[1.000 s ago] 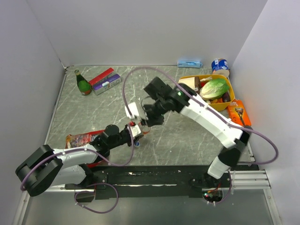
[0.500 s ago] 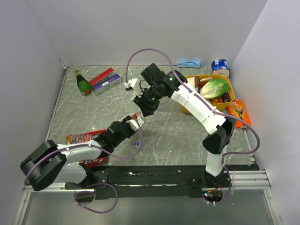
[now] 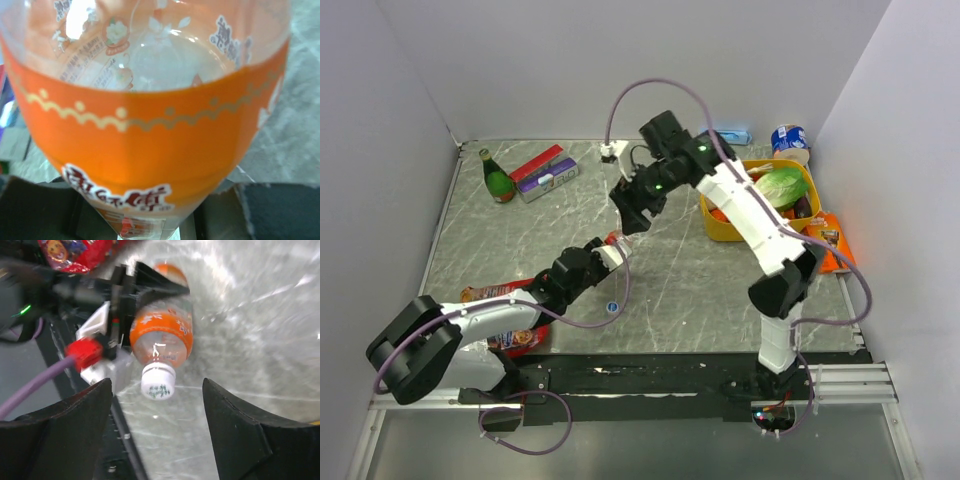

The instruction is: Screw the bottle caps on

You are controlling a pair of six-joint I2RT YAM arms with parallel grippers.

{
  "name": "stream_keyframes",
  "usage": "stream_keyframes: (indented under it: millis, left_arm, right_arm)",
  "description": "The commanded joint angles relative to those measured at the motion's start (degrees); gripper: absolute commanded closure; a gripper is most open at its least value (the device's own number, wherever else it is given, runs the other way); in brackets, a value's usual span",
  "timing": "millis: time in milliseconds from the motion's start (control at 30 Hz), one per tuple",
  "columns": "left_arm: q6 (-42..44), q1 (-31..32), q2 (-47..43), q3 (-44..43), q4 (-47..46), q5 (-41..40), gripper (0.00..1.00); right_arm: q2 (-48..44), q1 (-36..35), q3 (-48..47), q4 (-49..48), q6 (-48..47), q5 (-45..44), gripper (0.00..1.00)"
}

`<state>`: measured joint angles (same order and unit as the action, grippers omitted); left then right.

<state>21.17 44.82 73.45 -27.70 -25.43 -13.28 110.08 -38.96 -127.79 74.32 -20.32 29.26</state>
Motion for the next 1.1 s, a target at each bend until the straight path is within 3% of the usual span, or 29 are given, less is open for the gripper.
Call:
stream_keyframes:
  millis: [0,133,200,300,733,933,1067]
  left_arm:
    - [0.4,-1.9,-4.1,-2.2,6.4,16.8,0.99]
    - [4.4,-5.1,-8.4,-0.7,10.0,32.0,0.99]
    - [5.8,-5.7,-10.3,-1.0,12.6,36.4,0.99]
    - [6.8,-5.8,-11.5,-2.1,14.4,41.2,0.99]
    - [12.8,-5.7,-11.5,-4.6,19.1,44.7,0.99]
    - [11.8,-5.8,-11.3,-4.7,17.4,44.3,0.99]
    - [11.8,-5.8,-11.1,-4.6,17.2,44.1,0.99]
  right_arm:
    - [-12.6,0.4,5.6,-3.2,-14.8,3.8,0.21]
    - [-30.7,-0.7,26.4,-11.1,-39.7,6.5,0.24]
    - [-35.5,-4.3,37.0,-14.5,-45.8,3.4,0.26]
    - [-41.0,-8.1,45.1,-21.2,-51.8,-0.3,0.26]
    - [-35.6,-13.2,41.8,-20.2,-54.7,1.2,0.33]
    - [-33.4,-13.2,40.2,-17.8,-55.7,1.6,0.42]
    - [-32.3,-13.2,39.0,-16.7,-55.4,2.3,0.58]
